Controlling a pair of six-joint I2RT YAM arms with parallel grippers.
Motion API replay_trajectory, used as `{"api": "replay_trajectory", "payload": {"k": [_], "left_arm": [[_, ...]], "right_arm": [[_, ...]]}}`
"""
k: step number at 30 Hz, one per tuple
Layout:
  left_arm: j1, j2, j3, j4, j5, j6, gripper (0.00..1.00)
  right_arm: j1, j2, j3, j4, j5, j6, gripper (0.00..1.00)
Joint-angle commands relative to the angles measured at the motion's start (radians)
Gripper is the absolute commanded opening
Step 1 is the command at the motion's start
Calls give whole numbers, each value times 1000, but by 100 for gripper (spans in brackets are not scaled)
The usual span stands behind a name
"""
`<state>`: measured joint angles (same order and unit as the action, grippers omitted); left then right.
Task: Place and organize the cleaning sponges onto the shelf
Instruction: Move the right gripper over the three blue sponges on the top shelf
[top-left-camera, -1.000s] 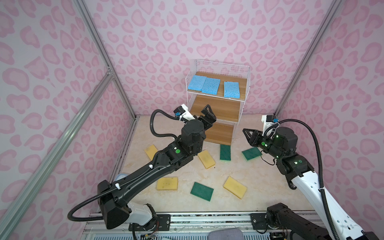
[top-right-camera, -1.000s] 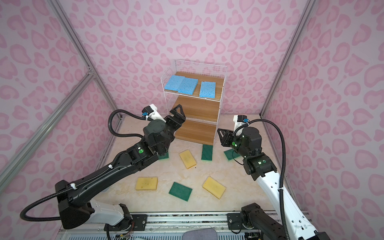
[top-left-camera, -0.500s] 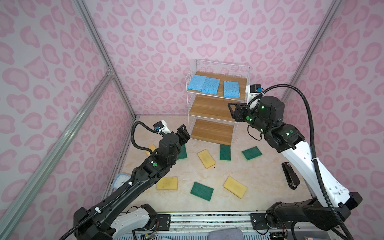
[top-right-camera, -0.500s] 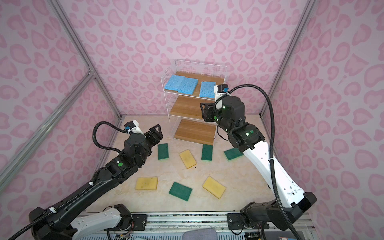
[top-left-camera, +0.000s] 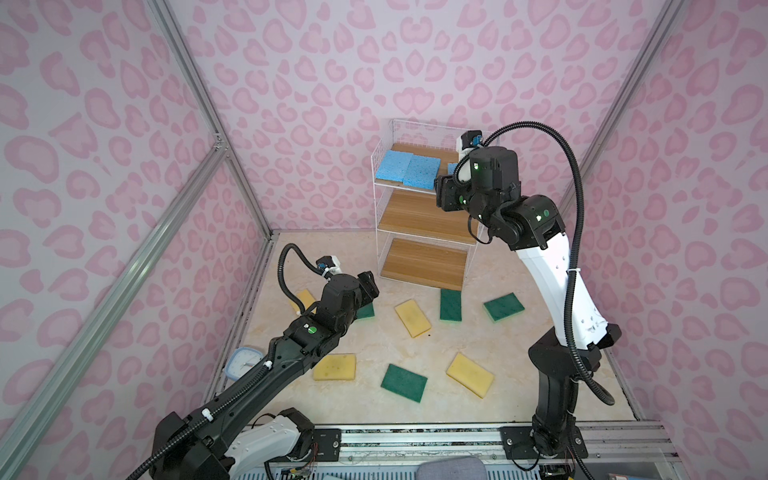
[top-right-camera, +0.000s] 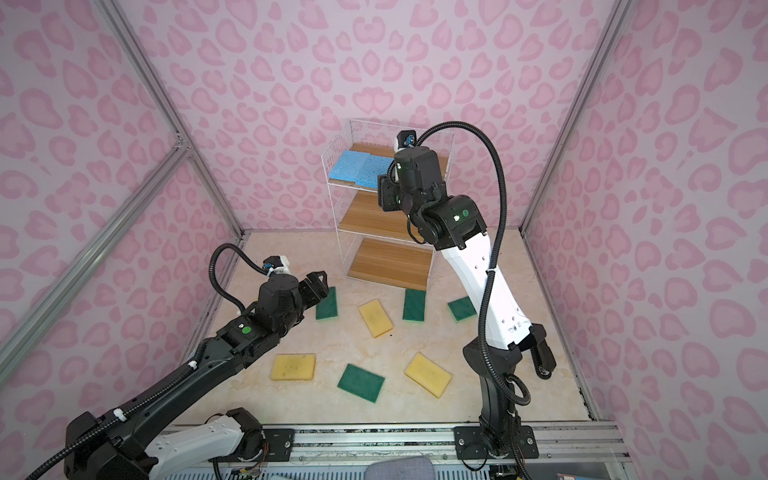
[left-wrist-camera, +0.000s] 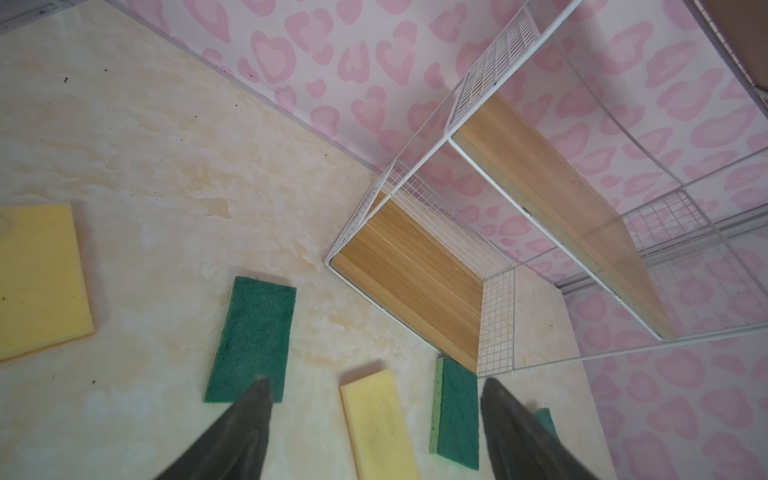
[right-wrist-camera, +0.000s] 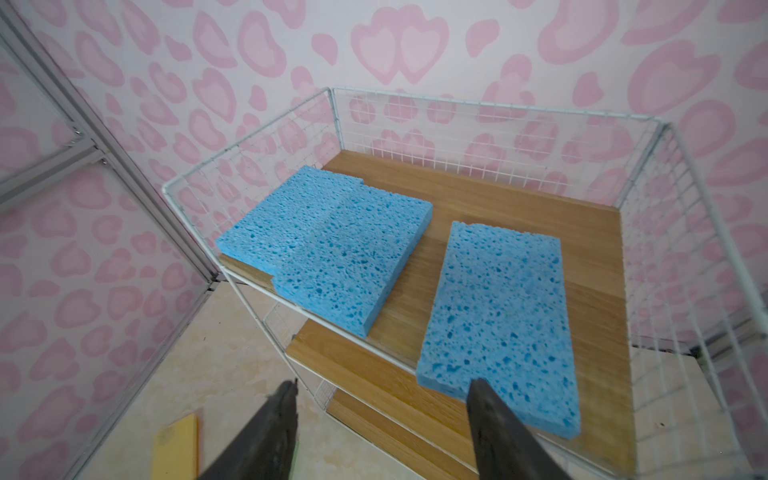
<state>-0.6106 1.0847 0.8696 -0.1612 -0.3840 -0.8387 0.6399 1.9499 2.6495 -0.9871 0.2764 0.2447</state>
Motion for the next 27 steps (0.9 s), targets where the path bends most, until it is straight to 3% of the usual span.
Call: {"api": "replay_trajectory", "payload": {"k": [1,20,27], "left_arm": [[0,-15,-8,1,14,2,81],[0,-32,-11,-15,28,5,80],[0,-29,-3,-17,31,12,80]], "right_arm": [[-8,-9,-49,-26,46,55,66],[-121,-68,-257,200,-336,249,66],[-97,-116,-272,220,-304,195,65]]}}
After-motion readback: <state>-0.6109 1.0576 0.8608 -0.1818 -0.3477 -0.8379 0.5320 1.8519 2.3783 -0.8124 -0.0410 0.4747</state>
